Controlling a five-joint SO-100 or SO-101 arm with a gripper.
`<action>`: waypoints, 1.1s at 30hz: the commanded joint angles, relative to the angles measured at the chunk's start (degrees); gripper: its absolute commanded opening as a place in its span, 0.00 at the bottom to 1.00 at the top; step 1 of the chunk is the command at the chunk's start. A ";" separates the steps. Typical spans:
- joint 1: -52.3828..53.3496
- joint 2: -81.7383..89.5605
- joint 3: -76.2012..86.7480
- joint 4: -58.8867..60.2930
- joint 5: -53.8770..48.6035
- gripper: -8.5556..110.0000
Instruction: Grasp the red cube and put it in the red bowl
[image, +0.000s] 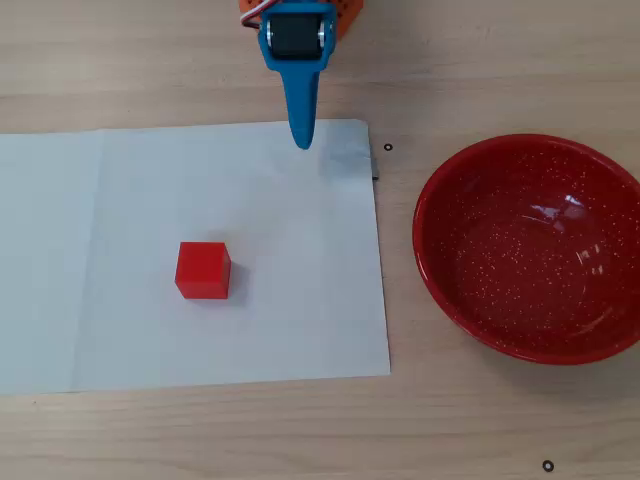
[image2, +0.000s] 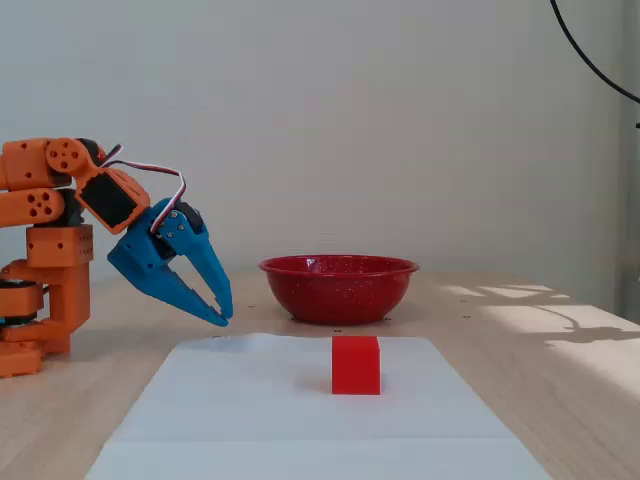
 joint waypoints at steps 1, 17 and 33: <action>-0.09 1.32 0.79 0.53 2.11 0.08; -0.09 1.32 0.79 0.62 1.76 0.08; -0.44 -3.60 -6.50 4.66 2.55 0.08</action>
